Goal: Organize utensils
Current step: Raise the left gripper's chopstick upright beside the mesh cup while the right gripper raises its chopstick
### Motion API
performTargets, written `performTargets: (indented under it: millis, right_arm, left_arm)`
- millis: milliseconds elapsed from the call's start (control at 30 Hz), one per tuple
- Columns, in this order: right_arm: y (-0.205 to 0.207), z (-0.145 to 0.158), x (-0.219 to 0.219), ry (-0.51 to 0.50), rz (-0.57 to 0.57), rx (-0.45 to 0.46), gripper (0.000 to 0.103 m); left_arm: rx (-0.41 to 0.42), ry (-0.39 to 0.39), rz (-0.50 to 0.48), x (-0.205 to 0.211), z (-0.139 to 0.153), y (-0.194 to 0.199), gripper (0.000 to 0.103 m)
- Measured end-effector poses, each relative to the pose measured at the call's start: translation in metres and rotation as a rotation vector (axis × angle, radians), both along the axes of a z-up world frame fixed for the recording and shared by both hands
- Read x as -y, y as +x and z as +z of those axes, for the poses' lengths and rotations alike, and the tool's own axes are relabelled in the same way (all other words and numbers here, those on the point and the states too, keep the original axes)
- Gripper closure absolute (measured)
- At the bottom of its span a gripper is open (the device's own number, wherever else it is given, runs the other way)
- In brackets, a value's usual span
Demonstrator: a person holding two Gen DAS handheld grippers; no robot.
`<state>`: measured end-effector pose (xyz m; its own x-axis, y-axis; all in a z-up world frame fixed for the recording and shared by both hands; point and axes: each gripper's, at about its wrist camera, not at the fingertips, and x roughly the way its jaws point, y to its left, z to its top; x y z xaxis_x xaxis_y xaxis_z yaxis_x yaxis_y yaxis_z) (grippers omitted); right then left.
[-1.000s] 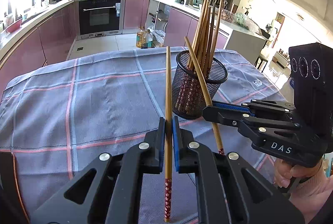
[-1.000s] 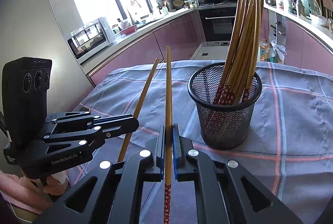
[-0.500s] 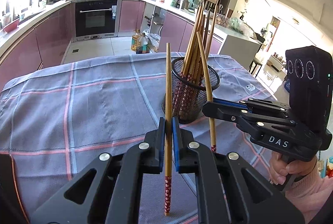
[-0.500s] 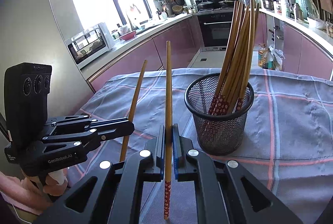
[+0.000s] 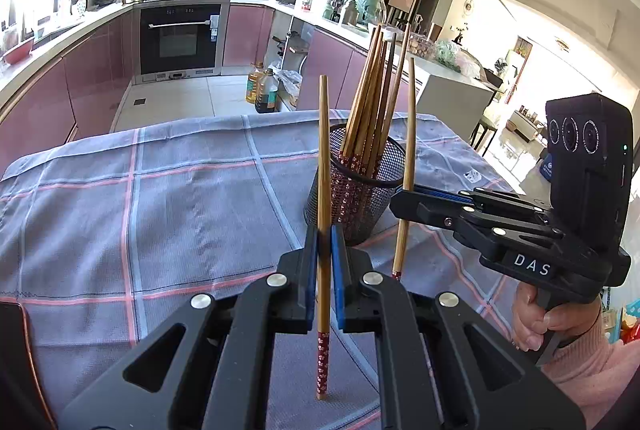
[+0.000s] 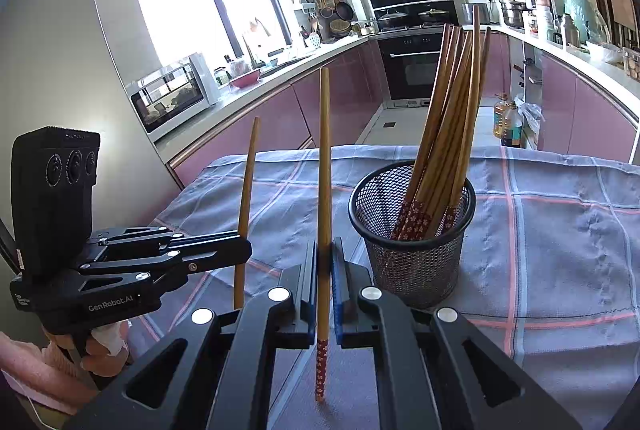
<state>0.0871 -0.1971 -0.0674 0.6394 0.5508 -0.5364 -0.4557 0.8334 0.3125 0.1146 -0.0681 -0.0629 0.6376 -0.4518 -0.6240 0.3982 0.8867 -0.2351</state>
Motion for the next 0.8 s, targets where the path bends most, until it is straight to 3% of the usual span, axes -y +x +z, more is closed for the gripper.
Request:
performTargets:
  millis: [800]
  right_arm:
    - [0.001,0.014,0.013,0.013,-0.025,0.047,0.097]
  left_arm:
    - [0.036,0.001,-0.004,0.002,0.010,0.000,0.095]
